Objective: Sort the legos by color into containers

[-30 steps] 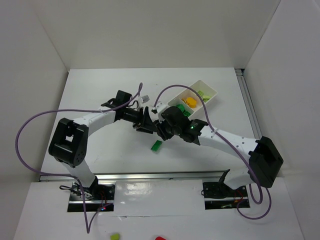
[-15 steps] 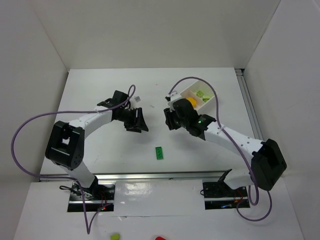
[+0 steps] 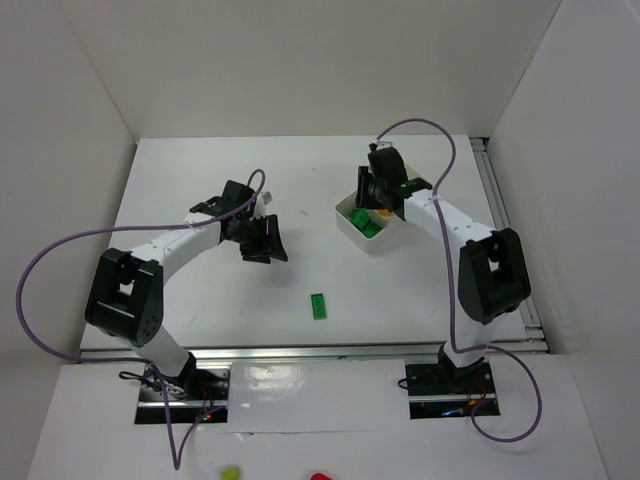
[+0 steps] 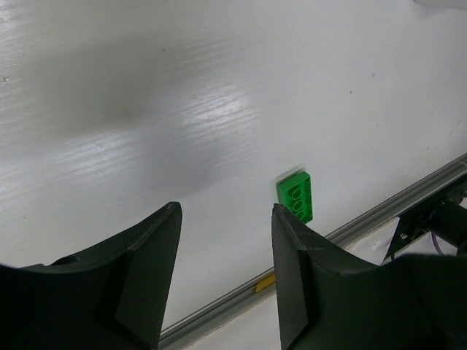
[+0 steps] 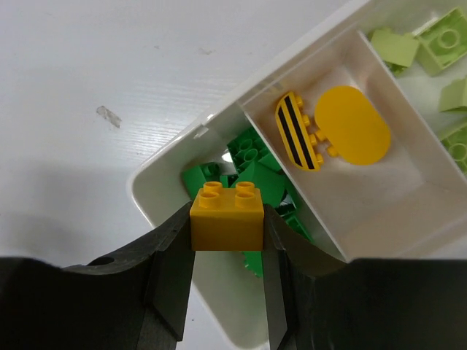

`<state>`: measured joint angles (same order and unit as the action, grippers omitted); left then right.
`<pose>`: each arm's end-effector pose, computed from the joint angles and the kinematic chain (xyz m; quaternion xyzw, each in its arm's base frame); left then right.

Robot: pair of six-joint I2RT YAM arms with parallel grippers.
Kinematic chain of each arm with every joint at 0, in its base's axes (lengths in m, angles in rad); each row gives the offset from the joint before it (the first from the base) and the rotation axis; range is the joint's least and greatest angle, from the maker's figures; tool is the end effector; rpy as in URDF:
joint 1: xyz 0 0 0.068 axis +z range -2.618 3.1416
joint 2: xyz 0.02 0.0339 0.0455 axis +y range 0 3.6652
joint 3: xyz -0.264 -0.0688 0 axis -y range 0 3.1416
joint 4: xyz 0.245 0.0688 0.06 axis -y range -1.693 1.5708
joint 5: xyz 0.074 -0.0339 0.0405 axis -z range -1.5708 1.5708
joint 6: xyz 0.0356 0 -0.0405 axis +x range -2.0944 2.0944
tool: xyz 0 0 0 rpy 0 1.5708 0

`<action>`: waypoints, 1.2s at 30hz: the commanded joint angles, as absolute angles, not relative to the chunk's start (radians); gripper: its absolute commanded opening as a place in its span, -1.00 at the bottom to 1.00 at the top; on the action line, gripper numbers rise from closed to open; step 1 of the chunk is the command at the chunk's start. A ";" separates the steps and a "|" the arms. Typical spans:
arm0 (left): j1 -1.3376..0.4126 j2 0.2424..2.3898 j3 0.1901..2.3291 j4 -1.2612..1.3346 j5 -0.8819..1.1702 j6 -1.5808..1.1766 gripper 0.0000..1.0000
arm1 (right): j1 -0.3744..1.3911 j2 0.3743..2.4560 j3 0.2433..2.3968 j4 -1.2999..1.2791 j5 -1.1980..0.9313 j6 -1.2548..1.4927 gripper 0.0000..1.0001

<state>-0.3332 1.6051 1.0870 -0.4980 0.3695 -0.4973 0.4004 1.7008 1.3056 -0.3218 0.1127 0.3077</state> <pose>0.3058 -0.1195 0.2170 -0.0274 0.9464 -0.2702 0.1750 0.3569 0.1467 0.2645 -0.0188 0.9089 0.0952 0.4055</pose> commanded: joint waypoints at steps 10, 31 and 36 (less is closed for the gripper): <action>-0.331 1.594 1.131 -0.517 0.371 -0.479 0.25 | 0.318 1.718 1.329 -0.295 0.083 0.347 -0.84; -0.331 1.552 1.193 -0.569 0.315 -0.459 0.34 | 0.294 1.659 1.309 -0.261 0.184 0.336 0.41; -0.321 1.519 1.230 -0.589 0.273 -0.459 0.34 | 0.475 1.442 1.142 -0.282 0.189 0.314 0.38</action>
<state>-0.3294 1.5826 1.1790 -0.5655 0.3111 -0.4740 0.3546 1.5906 1.2140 -0.3069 0.1783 0.3210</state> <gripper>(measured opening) 0.671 0.692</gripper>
